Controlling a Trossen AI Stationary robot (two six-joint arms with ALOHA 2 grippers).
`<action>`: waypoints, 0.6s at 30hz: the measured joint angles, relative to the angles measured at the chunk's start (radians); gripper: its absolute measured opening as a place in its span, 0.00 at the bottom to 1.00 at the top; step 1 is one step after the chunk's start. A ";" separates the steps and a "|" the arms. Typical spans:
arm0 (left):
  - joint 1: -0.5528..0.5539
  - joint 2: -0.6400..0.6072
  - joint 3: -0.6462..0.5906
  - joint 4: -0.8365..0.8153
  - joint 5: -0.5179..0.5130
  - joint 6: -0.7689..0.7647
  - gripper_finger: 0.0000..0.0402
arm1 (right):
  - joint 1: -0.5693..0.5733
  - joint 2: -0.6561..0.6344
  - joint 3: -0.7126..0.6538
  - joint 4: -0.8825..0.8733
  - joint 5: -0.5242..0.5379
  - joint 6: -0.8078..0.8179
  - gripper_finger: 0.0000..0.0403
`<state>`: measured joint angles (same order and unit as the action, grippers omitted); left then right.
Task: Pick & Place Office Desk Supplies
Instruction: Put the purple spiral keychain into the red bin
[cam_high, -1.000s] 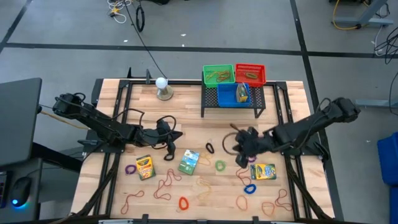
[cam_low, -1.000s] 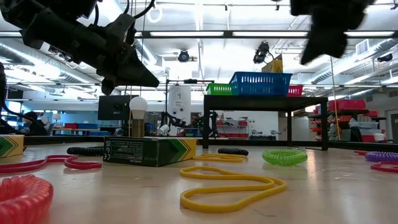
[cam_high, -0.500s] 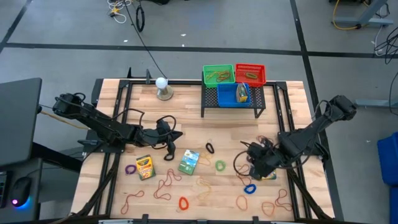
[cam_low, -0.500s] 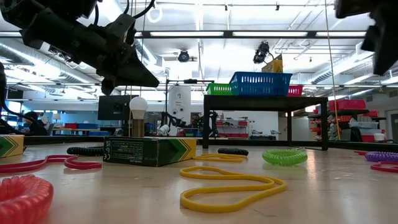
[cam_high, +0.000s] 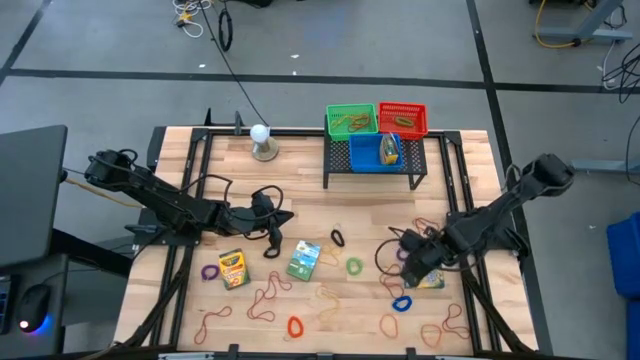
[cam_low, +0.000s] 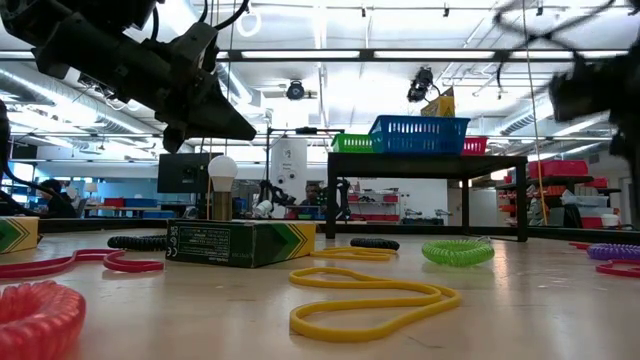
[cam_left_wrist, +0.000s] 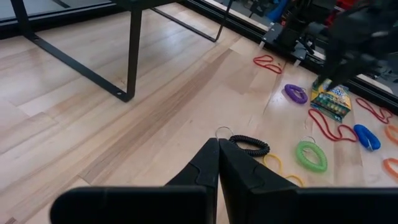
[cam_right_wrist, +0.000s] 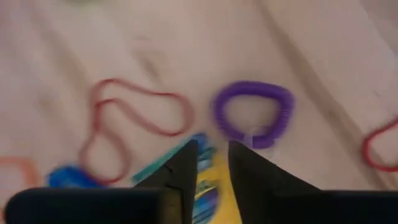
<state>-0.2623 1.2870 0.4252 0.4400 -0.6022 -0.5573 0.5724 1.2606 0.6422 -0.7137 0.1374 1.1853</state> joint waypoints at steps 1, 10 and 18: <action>0.000 0.000 0.000 0.000 0.000 -0.003 0.04 | -0.018 0.000 -0.017 0.001 0.000 0.009 0.27; 0.000 0.000 0.000 0.000 0.005 -0.042 0.04 | -0.163 0.000 -0.124 0.101 -0.019 -0.057 0.38; 0.000 0.000 0.000 -0.002 0.006 -0.072 0.04 | -0.220 -0.004 -0.187 0.172 -0.040 -0.088 0.23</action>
<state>-0.2623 1.2871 0.4252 0.4377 -0.5964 -0.6289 0.3527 1.2564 0.4553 -0.5414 0.0976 1.0974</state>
